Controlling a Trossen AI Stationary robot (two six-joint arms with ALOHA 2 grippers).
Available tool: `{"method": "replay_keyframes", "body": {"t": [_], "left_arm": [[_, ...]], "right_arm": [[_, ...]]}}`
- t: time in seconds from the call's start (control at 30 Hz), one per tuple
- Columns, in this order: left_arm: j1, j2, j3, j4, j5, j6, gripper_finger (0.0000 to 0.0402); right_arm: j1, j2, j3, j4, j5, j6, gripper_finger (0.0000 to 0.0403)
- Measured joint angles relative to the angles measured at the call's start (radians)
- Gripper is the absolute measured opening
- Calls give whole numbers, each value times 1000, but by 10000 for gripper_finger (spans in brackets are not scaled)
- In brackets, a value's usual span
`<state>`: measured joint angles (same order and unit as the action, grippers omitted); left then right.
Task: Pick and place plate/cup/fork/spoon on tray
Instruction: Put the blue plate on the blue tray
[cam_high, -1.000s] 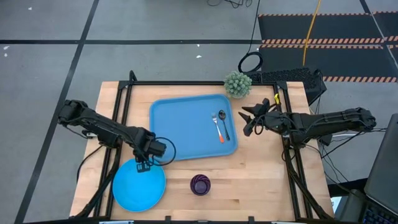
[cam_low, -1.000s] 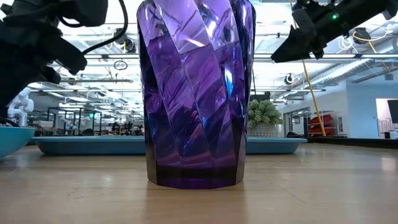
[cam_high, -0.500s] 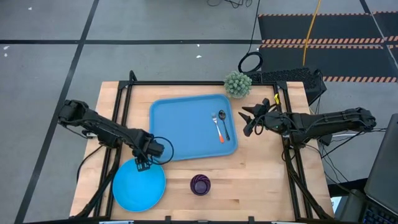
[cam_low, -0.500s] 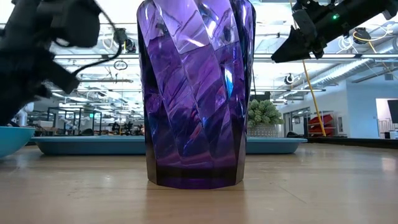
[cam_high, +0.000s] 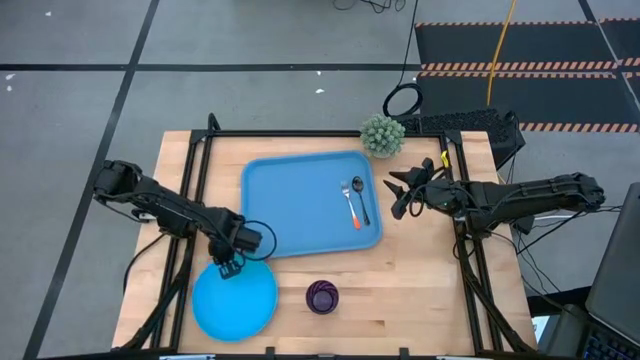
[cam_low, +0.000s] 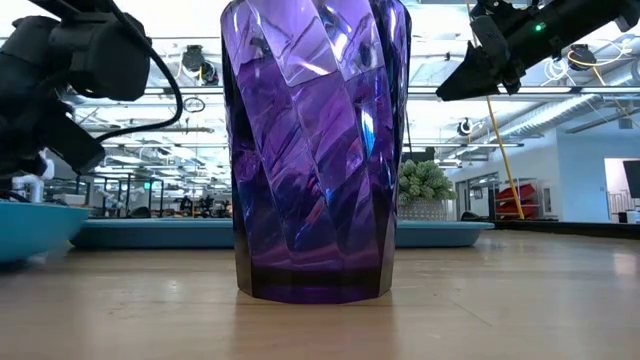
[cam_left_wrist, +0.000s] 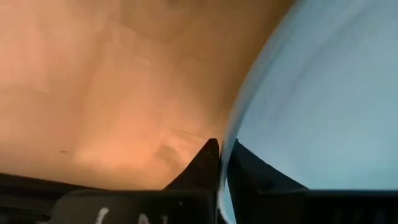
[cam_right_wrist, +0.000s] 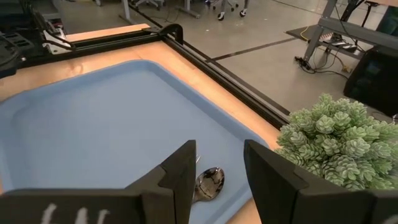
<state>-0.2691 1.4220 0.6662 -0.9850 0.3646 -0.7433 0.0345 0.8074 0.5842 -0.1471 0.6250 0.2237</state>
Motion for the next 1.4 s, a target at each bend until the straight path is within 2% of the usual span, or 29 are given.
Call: {"method": "replay_keyframes", "body": {"t": [0.17, 0.37, 0.6, 0.73, 0.87, 1.03, 1.17, 1.27, 1.4], "left_arm": [[-15, -2, 47, -11, 89, 0, 8], [17, -74, 156, -57, 75, -29, 6], [124, -222, 212, -166, -46, -77, 6], [243, -283, 212, -192, -144, -78, 6], [387, -311, 212, -161, -178, -54, 6], [565, -294, 212, -118, -170, -12, 6], [684, -246, 212, 9, -117, 9, 6], [738, -180, 227, 77, -84, 21, 6], [775, -55, 305, 37, -88, 103, 6]], "right_arm": [[0, 0, 0, -1, 0, 0, 130], [0, 0, 0, -2, 1, 0, 130], [0, 0, 0, -4, 1, 0, 130], [0, 0, 1, 0, 1, -1, 130], [0, 0, 1, 13, 1, -1, 130], [0, -3, 1, 47, 1, -16, 130], [0, -3, 1, 90, 0, -44, 130], [0, -3, 1, 104, -1, -69, 130], [0, -3, 1, 126, -1, -106, 130]]}}
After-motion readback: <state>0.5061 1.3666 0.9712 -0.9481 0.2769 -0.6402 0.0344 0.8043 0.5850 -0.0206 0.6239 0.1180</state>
